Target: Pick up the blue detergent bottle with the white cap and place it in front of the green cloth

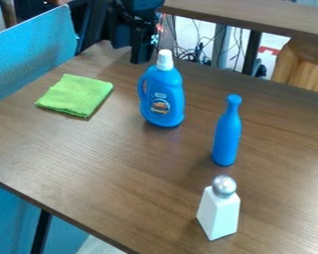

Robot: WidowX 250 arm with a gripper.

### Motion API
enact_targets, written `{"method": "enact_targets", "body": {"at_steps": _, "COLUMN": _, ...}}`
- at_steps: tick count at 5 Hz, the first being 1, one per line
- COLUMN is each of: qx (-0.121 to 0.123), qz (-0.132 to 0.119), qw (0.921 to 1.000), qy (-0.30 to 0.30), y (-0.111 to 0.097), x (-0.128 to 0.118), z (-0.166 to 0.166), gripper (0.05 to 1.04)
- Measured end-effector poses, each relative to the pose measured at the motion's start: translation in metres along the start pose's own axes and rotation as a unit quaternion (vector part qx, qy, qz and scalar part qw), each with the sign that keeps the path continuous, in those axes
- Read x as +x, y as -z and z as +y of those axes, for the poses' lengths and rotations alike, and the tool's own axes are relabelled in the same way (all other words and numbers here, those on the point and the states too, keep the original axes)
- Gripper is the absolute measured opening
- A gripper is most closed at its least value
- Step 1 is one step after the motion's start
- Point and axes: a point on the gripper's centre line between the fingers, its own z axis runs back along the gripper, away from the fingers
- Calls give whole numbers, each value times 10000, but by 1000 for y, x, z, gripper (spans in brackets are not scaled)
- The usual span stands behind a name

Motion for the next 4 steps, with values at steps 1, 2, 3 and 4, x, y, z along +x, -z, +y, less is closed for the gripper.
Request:
{"method": "enact_targets", "body": {"at_steps": 1, "qx": -205, "qz": -25, "qw": 9998, "qy": 55, "y": -2, "x": 1, "z": -6, "gripper": 1001}}
{"method": "enact_targets", "body": {"at_steps": 2, "qx": -289, "qz": -63, "qw": 9995, "qy": 94, "y": -4, "x": 2, "z": -8, "gripper": 1001}}
{"method": "enact_targets", "body": {"at_steps": 3, "qx": -432, "qz": 40, "qw": 9989, "qy": 180, "y": -5, "x": -7, "z": -5, "gripper": 1001}}
{"method": "enact_targets", "body": {"at_steps": 4, "qx": -387, "qz": -63, "qw": 9992, "qy": 120, "y": -9, "x": -8, "z": 2, "gripper": 1001}}
